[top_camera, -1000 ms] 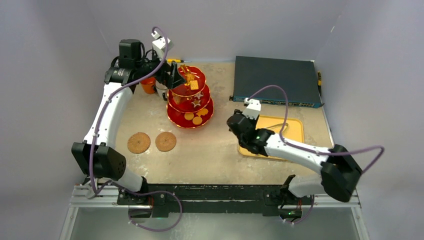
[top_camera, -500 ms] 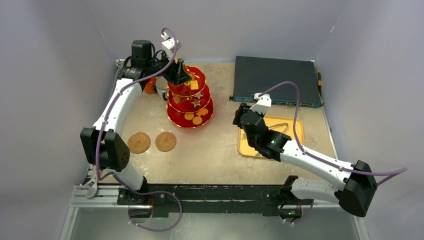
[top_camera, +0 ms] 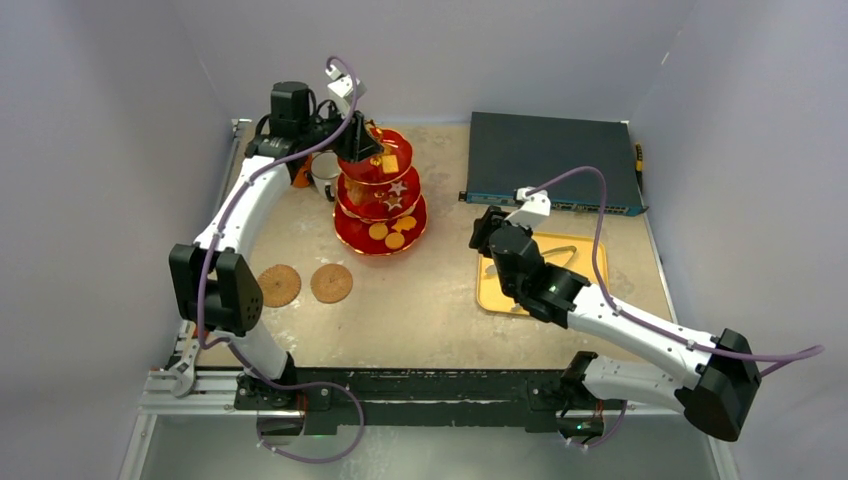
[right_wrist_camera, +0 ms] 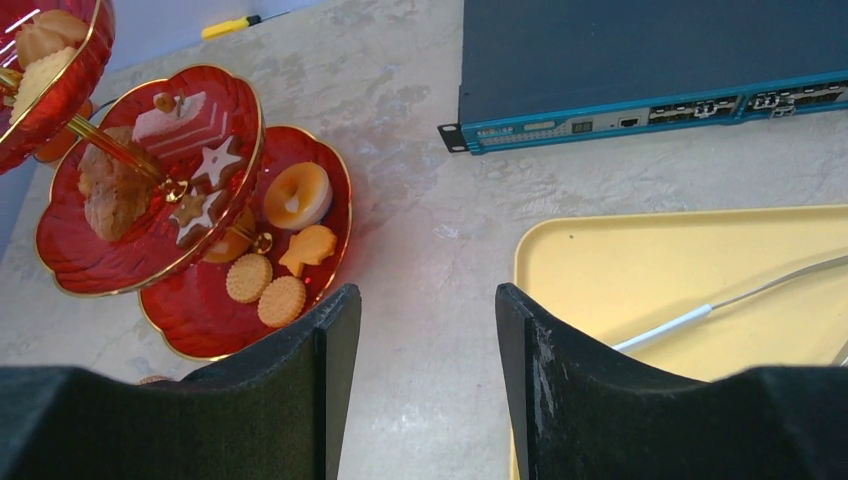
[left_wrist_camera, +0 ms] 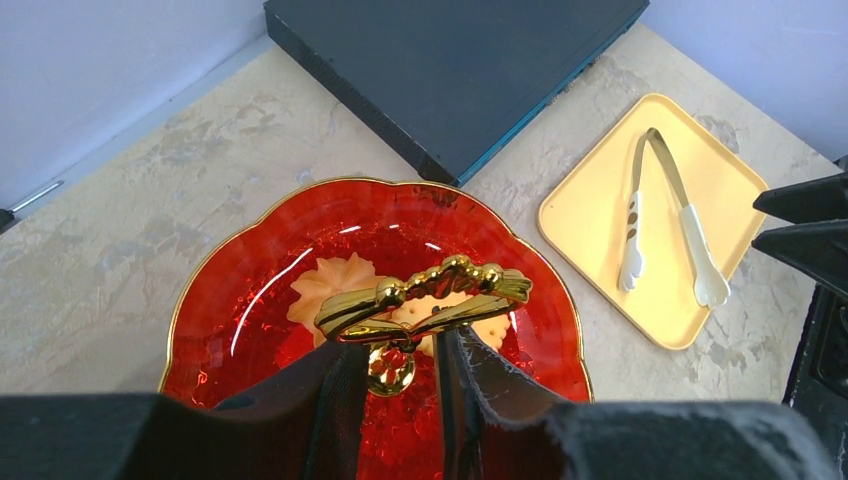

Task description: Serve the afternoon tea

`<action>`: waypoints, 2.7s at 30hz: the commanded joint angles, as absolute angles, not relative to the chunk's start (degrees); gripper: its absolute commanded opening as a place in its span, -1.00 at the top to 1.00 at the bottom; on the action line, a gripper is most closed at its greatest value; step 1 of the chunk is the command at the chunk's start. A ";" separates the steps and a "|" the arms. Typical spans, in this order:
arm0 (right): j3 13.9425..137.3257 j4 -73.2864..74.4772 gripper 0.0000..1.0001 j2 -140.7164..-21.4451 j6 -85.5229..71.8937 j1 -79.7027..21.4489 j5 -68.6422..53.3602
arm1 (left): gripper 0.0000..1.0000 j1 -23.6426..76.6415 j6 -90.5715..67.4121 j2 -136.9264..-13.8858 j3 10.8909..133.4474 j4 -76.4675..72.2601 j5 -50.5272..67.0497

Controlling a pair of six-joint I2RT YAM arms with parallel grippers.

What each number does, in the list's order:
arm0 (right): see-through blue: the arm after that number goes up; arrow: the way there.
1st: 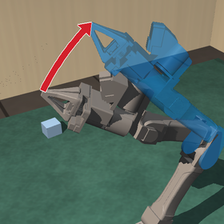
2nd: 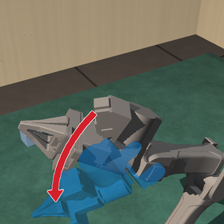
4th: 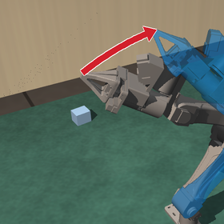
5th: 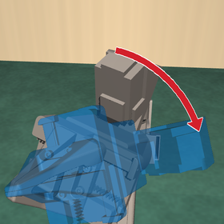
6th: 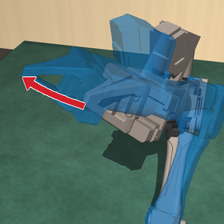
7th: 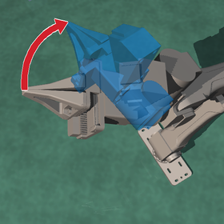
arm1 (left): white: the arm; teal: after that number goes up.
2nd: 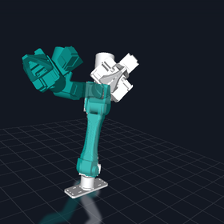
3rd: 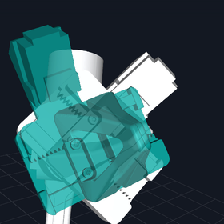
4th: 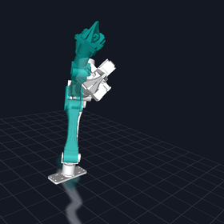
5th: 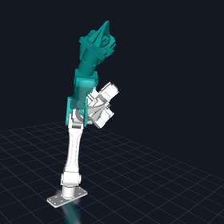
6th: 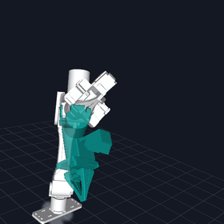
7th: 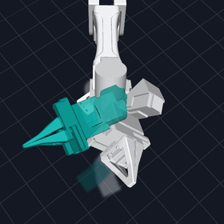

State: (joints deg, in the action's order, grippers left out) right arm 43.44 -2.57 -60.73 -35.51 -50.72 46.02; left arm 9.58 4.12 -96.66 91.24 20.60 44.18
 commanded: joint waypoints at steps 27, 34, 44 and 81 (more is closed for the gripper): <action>39.87 -6.86 -0.01 -59.77 -35.22 -50.86 48.25 | 1.00 16.29 9.60 -104.49 97.28 -1.70 41.41; 39.57 -6.59 0.00 -59.71 -35.51 -50.89 48.29 | 1.00 18.09 10.90 -108.55 102.13 -2.15 39.54; 38.64 -9.09 -0.03 -60.51 -34.10 -51.01 46.54 | -0.02 18.28 12.52 -108.10 102.41 2.94 37.65; 83.69 -25.20 -0.16 -126.03 -14.20 -68.25 14.72 | -0.97 -24.99 54.26 -87.62 79.89 56.46 30.77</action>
